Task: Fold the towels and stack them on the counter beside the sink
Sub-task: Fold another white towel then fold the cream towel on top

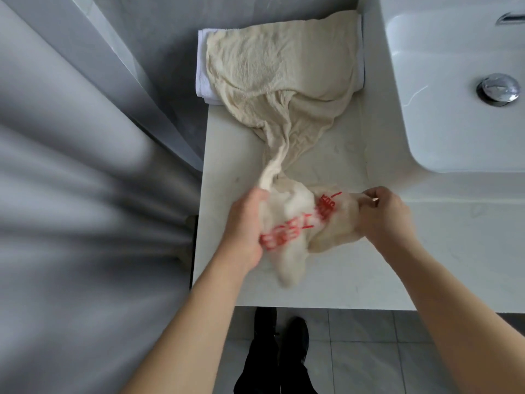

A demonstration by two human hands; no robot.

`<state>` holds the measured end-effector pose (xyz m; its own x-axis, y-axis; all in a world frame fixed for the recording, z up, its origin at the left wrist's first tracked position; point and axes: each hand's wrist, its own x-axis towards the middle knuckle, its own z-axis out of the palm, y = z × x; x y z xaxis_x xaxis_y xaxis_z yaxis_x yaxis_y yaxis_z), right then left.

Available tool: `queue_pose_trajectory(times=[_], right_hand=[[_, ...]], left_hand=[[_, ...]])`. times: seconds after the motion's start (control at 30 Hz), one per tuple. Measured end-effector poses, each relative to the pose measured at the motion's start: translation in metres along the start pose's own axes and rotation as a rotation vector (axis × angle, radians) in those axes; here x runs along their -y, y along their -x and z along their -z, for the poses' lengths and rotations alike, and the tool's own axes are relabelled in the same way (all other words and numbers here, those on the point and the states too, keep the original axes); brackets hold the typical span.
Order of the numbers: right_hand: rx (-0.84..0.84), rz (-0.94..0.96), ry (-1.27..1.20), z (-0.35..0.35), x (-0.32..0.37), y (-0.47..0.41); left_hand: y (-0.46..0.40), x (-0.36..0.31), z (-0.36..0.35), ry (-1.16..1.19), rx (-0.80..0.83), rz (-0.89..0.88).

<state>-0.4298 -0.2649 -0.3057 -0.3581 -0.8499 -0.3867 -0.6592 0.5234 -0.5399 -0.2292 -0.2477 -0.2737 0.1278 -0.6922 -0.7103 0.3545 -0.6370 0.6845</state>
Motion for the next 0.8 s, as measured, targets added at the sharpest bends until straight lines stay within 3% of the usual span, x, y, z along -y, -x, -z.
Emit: queue_pose_trajectory(times=[0.07,0.17,0.23,0.3,0.4,0.47,0.53,0.6,0.67,0.73,0.8], right_hand=[[0.076,0.117,0.135,-0.001,0.001,0.012],[0.266,0.351,0.276,-0.023,-0.003,0.044],[0.211,0.346,0.177,-0.025,-0.014,0.059],[0.089,0.206,0.065,-0.014,-0.027,0.065],[0.114,0.174,0.371,-0.004,-0.039,0.067],[0.214,0.167,0.484,-0.008,-0.032,0.065],[0.249,0.176,0.362,-0.013,-0.015,0.057],[0.222,0.187,0.266,-0.024,0.005,0.039],[0.261,0.189,0.275,-0.036,0.029,0.018],[0.315,0.150,0.223,-0.048,0.051,0.001],[0.364,0.142,0.182,-0.058,0.066,-0.009]], left_hand=[[0.010,-0.021,0.019,0.197,0.054,0.066],[0.020,-0.052,0.040,0.192,0.102,-0.035],[0.020,-0.062,0.049,0.157,0.130,-0.102],[0.016,-0.064,0.061,0.035,0.114,-0.114],[0.007,-0.042,0.082,-0.288,-0.037,-0.056],[-0.002,-0.015,0.093,-0.719,-0.148,-0.008],[-0.011,0.006,0.099,-1.061,-0.122,-0.029],[-0.014,0.011,0.091,-1.238,-0.017,-0.154],[-0.017,0.000,0.077,-1.222,0.025,-0.279],[-0.041,-0.015,0.067,-1.048,-0.111,-0.353],[-0.073,-0.030,0.060,-0.821,-0.244,-0.291]])
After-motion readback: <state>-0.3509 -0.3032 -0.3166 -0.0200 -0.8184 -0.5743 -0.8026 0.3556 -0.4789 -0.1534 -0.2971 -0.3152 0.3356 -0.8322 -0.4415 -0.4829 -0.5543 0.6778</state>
